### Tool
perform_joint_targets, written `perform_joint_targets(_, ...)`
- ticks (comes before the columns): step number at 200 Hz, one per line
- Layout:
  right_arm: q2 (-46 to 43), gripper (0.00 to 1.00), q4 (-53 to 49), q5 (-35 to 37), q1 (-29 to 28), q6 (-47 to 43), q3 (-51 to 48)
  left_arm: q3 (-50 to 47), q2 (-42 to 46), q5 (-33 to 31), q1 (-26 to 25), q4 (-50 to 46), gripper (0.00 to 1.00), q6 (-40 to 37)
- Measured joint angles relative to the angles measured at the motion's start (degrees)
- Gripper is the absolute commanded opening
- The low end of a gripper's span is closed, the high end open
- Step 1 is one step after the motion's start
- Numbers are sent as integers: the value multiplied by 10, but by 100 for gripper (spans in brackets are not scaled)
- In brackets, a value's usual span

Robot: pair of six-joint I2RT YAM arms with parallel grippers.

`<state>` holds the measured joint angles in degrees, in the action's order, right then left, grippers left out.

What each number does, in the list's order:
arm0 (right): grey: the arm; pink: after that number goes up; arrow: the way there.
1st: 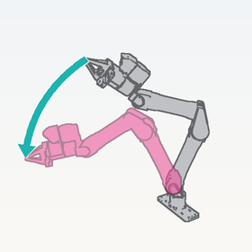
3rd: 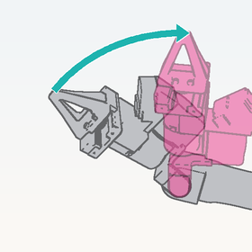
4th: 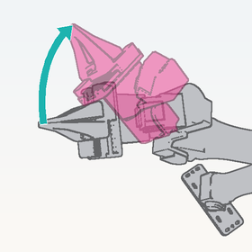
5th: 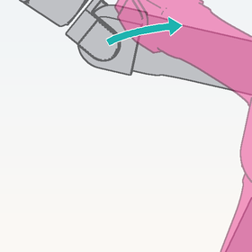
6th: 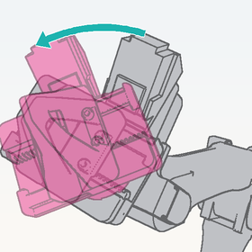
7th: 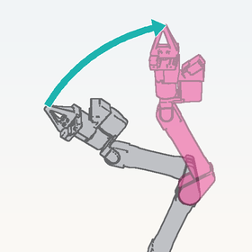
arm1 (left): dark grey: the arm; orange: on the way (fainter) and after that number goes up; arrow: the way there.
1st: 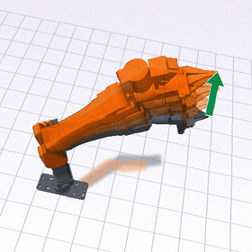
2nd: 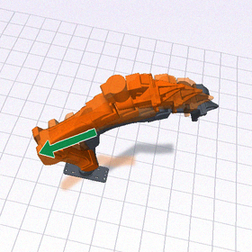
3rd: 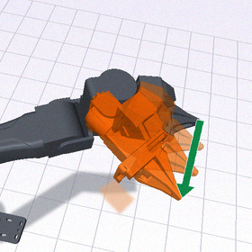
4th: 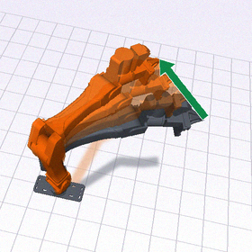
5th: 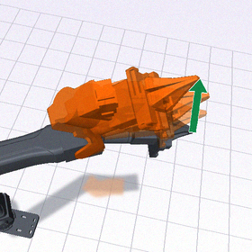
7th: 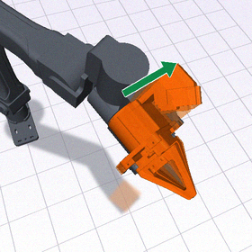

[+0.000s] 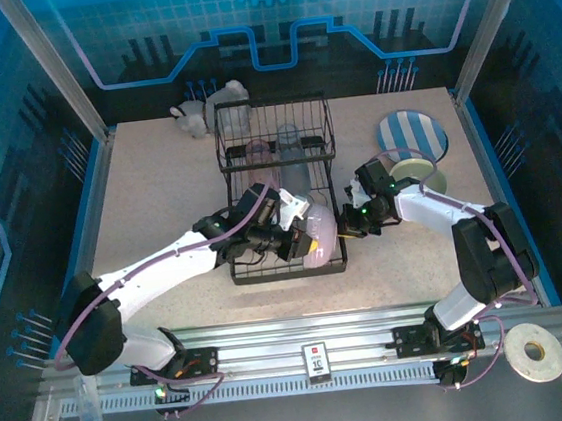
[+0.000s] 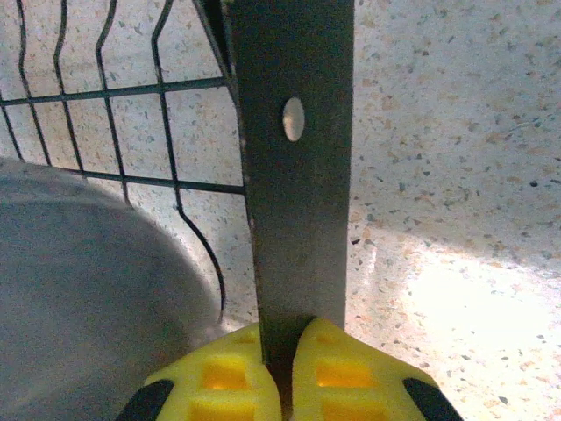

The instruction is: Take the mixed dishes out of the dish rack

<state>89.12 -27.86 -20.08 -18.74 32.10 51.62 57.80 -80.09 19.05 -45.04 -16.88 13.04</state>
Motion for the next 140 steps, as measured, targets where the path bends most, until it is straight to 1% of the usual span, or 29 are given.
perform_joint_targets(20,0,0,0,10,1,0,2,1,32,-13,-5,-5,0,-6)
perform_joint_targets(39,0,0,0,11,1,0,2,1,54,-26,2,-17,0,-5)
perform_joint_targets(53,0,0,0,12,1,0,2,1,54,-25,1,-6,0,-6)
perform_joint_targets(103,-1,0,0,12,1,0,2,2,54,-26,-2,-12,0,-7)
perform_joint_targets(140,-2,0,0,16,1,0,2,16,54,-26,-3,-43,0,-30)
